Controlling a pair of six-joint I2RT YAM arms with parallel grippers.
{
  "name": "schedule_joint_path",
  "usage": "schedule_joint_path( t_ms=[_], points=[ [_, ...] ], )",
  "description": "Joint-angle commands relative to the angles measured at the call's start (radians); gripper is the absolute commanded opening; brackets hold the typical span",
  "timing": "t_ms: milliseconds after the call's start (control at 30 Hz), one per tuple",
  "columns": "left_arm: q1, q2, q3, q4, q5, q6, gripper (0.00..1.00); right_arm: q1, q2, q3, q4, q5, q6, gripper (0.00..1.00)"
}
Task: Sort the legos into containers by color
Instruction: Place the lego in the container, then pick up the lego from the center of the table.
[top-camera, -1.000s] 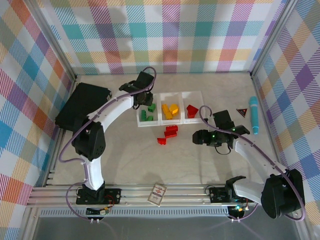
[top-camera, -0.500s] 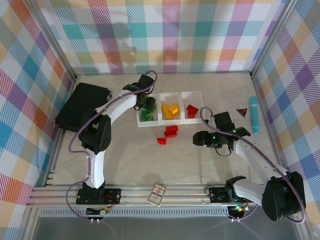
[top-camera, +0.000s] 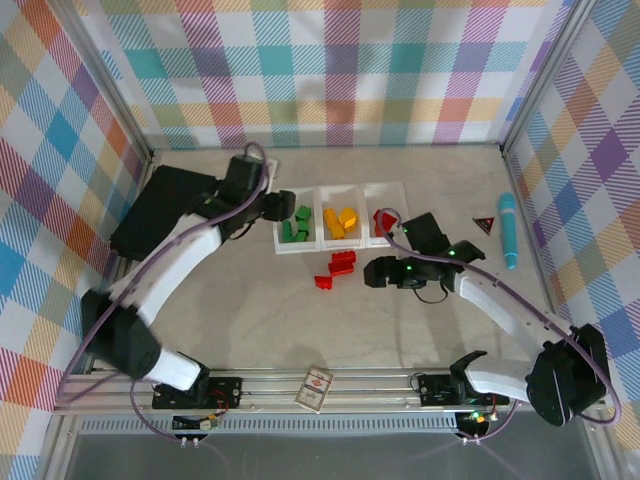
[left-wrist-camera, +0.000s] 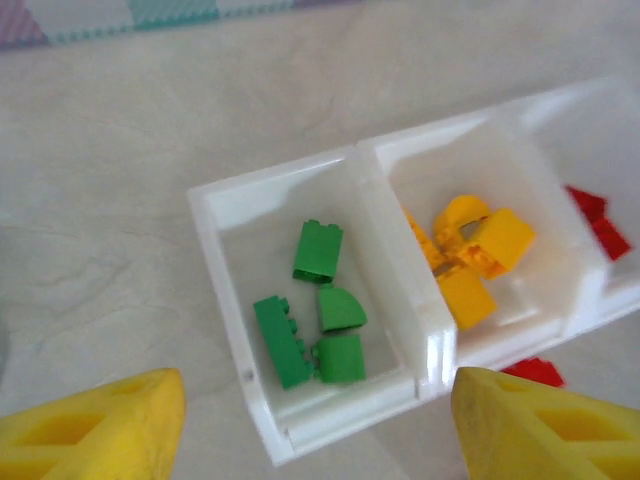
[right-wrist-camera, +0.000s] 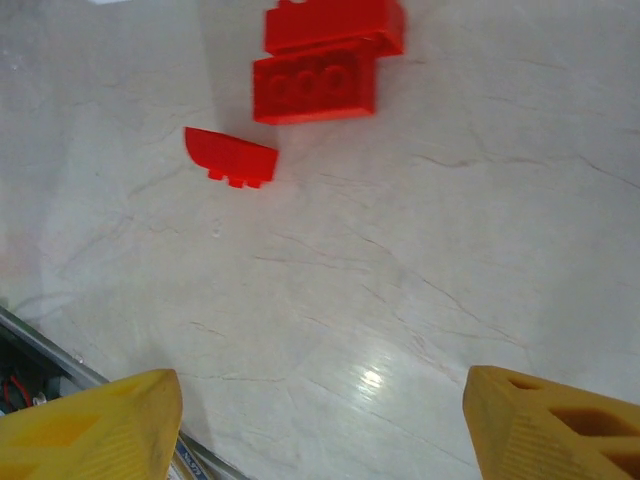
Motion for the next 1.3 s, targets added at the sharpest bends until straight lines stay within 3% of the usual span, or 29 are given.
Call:
schedule_joint_path(
  t_ms=[0, 267, 300, 600, 1000, 1267],
  points=[
    [0.008, -0.183, -0.150, 0.032, -0.030, -0.027, 0.75, 0.059, 0.080, 0.062, -0.023, 0.064, 0.038, 0.76],
    [0.008, -0.576, -0.333, -0.183, -0.170, -0.075, 0.83, 0.237, 0.302, 0.211, -0.035, 0.225, 0.208, 0.87],
    [0.008, -0.617, -0.342, -0.211, -0.183, -0.083, 0.99, 0.258, 0.335, 0.235, -0.039, 0.245, 0.230, 0.88],
    [0.009, -0.897, -0.426, -0.316, -0.215, -0.151, 1.00, 0.387, 0.615, 0.477, -0.127, 0.395, 0.343, 0.91],
    [0.008, -1.025, -0.486, -0.350, -0.223, -0.212, 1.00, 0.409, 0.810, 0.635, -0.190, 0.441, 0.399, 0.86],
    [0.008, -1.071, -0.535, -0.282, -0.149, -0.167, 1.00, 0.409, 0.868, 0.674, -0.165, 0.423, 0.400, 0.80]
  ],
)
